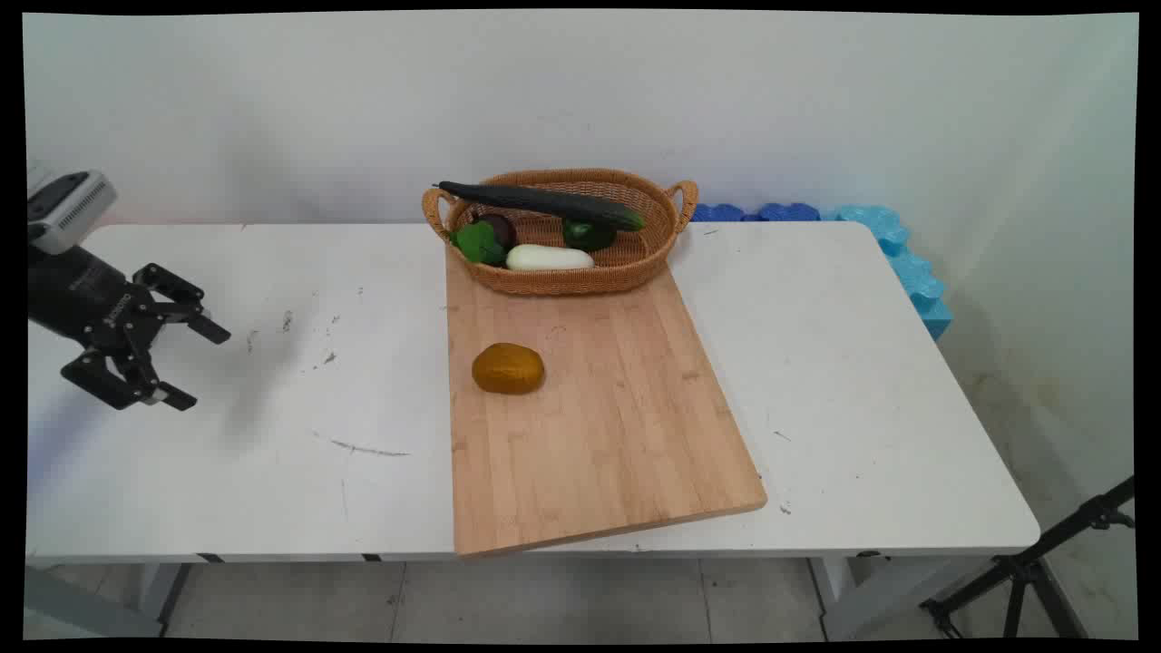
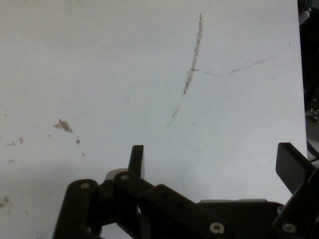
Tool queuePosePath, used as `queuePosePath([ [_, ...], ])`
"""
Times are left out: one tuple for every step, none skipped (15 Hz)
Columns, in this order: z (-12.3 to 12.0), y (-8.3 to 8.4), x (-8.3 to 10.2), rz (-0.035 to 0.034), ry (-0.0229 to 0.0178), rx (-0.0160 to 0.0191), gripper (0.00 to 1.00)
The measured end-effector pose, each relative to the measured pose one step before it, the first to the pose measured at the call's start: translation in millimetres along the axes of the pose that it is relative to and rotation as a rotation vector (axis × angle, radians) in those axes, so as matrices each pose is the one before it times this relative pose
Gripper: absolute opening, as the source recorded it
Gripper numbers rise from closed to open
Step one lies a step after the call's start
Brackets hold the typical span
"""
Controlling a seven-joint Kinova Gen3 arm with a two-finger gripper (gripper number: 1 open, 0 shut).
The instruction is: Pick up the potato from the cutting board
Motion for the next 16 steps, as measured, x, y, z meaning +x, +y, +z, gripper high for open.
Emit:
queuePosePath([
  [1.41,-0.73,3.26,0.00429,-0.00175,0.00410,1.00],
  [2.63,-0.98,5.27,0.00529,-0.00351,0.00479,1.00],
  [3.81,-1.40,7.45,0.00427,-0.00372,0.00799,1.00],
  [3.75,-1.18,7.13,0.00320,-0.00268,0.00579,1.00],
  [5.47,-1.18,9.74,0.00515,-0.00321,0.00474,1.00],
  [6.57,-0.84,10.76,0.00668,-0.00246,0.00191,1.00],
  [5.95,-0.71,9.68,0.00654,-0.00070,0.00225,1.00],
  [7.33,-0.63,11.90,0.01012,0.00021,0.00216,1.00],
  [8.86,-0.98,14.09,0.01168,0.00131,0.00306,1.00],
  [5.71,-0.76,8.85,0.00665,0.00151,0.00287,1.00],
  [8.08,-1.24,12.28,0.00870,0.00268,0.00434,1.00],
  [8.63,-1.31,12.16,0.00658,0.00318,0.00474,1.00],
  [7.84,-1.17,9.97,0.00483,0.00219,0.00426,1.00],
  [4.95,-0.77,6.26,0.00325,0.00127,0.00292,1.00],
  [7.87,-1.26,9.30,0.00536,0.00183,0.00411,1.00],
  [5.13,-0.78,5.62,0.00319,0.00098,0.00321,1.00],
])
